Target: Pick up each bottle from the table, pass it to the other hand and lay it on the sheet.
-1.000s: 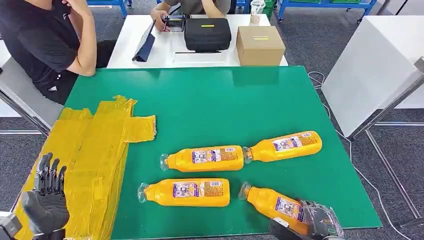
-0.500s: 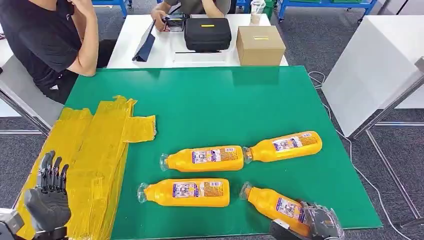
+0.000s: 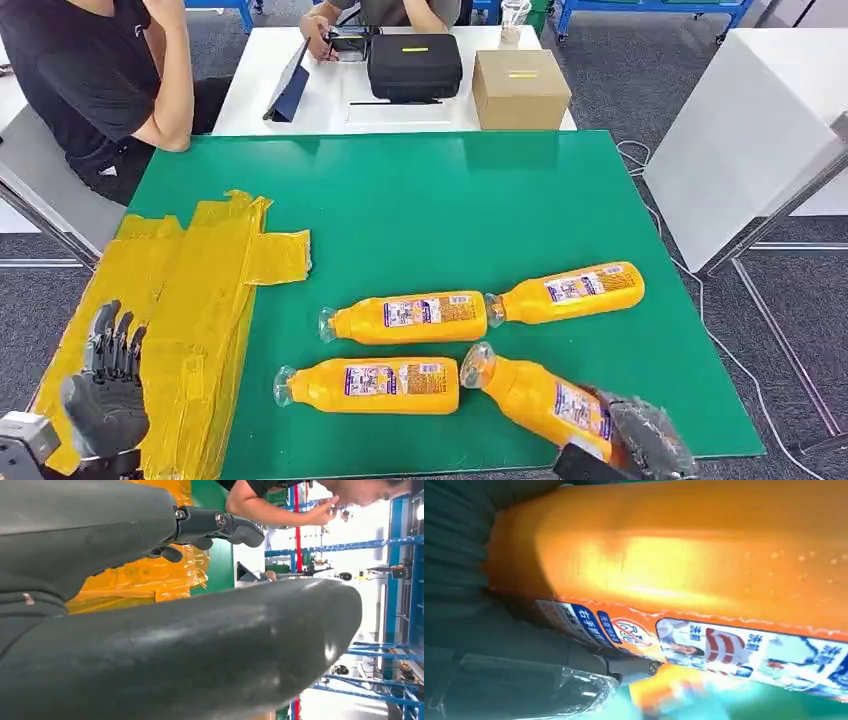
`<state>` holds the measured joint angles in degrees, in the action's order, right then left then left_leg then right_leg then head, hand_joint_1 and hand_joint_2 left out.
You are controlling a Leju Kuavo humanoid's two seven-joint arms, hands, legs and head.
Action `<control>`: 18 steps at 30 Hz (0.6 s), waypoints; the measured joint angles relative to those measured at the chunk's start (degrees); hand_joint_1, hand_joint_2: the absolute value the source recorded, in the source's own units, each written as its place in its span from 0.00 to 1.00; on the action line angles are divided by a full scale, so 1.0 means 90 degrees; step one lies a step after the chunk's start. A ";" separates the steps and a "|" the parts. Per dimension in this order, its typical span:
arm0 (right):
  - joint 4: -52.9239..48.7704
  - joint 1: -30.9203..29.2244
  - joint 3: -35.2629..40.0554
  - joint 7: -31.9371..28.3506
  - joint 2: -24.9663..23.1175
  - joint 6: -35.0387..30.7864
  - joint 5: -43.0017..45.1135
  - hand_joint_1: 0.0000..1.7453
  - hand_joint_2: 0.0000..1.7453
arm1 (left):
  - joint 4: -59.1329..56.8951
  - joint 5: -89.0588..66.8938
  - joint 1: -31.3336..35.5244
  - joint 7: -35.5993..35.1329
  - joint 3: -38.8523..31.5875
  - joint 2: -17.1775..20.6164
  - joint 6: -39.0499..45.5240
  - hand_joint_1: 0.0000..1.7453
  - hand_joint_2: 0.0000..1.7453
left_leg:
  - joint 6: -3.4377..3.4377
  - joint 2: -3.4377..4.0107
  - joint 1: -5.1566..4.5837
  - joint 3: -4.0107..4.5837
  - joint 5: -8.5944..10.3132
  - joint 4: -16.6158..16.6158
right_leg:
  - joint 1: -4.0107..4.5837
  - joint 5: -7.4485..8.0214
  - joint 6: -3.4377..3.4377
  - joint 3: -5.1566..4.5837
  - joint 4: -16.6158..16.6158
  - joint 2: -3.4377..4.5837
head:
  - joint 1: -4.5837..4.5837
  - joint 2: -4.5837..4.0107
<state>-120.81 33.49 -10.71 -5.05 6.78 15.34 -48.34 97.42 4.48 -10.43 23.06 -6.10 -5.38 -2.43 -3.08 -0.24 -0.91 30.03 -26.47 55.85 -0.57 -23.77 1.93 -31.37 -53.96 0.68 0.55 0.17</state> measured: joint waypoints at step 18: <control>-0.0644 -0.0793 -0.0584 -0.0932 0.1049 -0.0775 0.0847 1.00 1.00 | 0.0124 -0.0442 -0.0010 0.0080 -0.0085 -0.0122 0.0012 0.00 1.00 | -0.0012 0.0000 -0.0001 0.0009 0.0012 0.0000 | -0.0001 0.0005 0.0003 0.0000 0.0001 -0.0002 | 0.0000 0.0000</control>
<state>-126.61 26.36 -15.97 -13.44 16.22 8.37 -40.72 98.53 0.50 -10.52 23.78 -6.86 -6.47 -2.32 -3.19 -0.24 -0.92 30.11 -26.36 55.86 -0.58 -23.72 1.95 -31.37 -53.95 0.66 0.55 0.17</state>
